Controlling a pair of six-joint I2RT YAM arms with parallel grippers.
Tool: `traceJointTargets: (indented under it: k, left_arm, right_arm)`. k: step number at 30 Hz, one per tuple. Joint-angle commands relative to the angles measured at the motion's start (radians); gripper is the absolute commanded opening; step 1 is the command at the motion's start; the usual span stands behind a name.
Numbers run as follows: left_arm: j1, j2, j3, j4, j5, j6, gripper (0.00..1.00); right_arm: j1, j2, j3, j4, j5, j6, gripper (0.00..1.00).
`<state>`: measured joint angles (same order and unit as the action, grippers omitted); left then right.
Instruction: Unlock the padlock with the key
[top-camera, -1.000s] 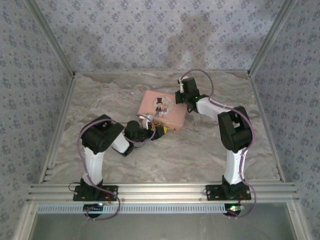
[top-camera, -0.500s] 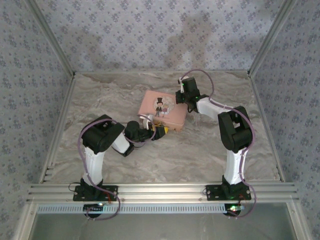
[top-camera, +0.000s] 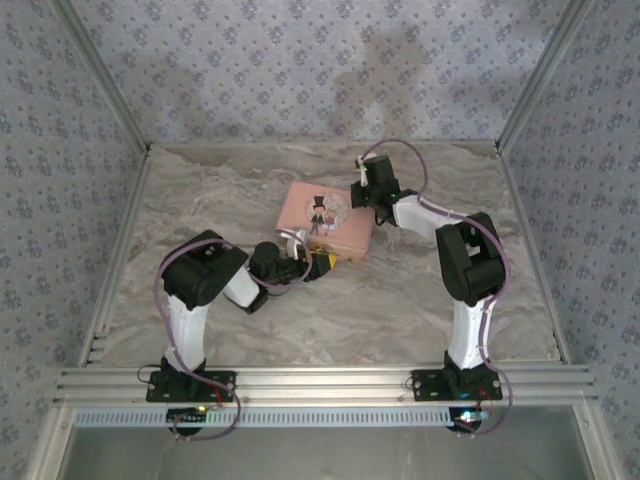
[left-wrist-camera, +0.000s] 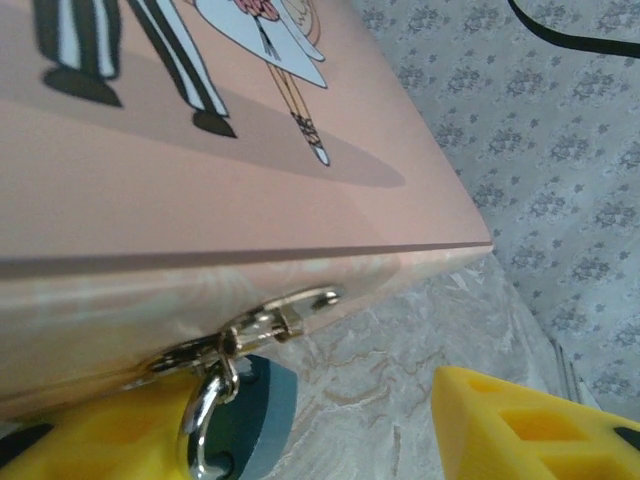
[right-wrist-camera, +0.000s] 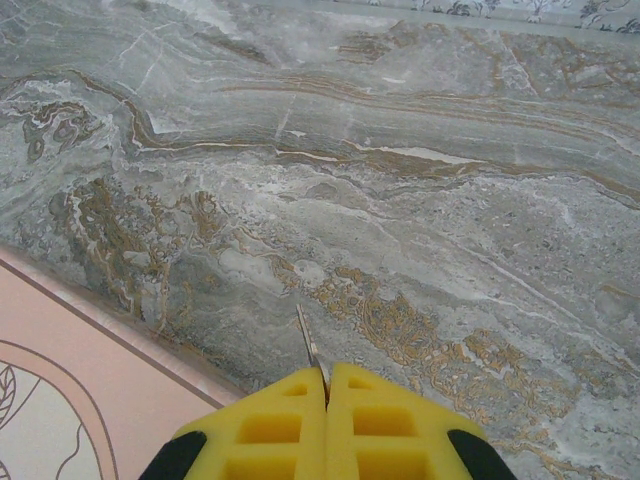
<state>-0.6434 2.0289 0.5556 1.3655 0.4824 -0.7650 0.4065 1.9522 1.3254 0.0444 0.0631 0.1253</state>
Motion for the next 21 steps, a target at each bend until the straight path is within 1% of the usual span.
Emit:
traceJointTargets:
  k: [1,6,9,11,14,17,21]
  left_arm:
    - [-0.001,-0.001,-0.001,0.041,-0.010,-0.011,0.46]
    - [-0.001,0.002,-0.009,0.041,-0.029,-0.020,0.45]
    - [0.001,0.006,-0.014,0.041,-0.058,-0.024,0.48]
    - [0.001,0.007,-0.019,0.041,-0.093,-0.033,0.47]
    - [0.002,-0.002,-0.034,0.041,-0.151,-0.048,0.53]
    - [0.001,-0.014,-0.034,0.041,-0.144,-0.051,0.51]
    - [0.001,-0.030,-0.042,0.042,-0.142,-0.051,0.44]
  right_arm:
    - [0.010,-0.013,-0.031,-0.084,-0.037,-0.012,0.00]
    - [0.008,-0.011,-0.032,-0.081,-0.039,-0.009,0.00]
    - [0.007,-0.009,-0.034,-0.077,-0.040,-0.006,0.00]
    - [0.008,-0.010,-0.038,-0.074,-0.040,-0.006,0.00]
    - [0.008,-0.010,-0.040,-0.073,-0.040,-0.004,0.00]
    - [0.006,-0.010,-0.042,-0.069,-0.039,-0.004,0.00]
    - [0.008,-0.007,-0.040,-0.065,-0.042,0.002,0.00]
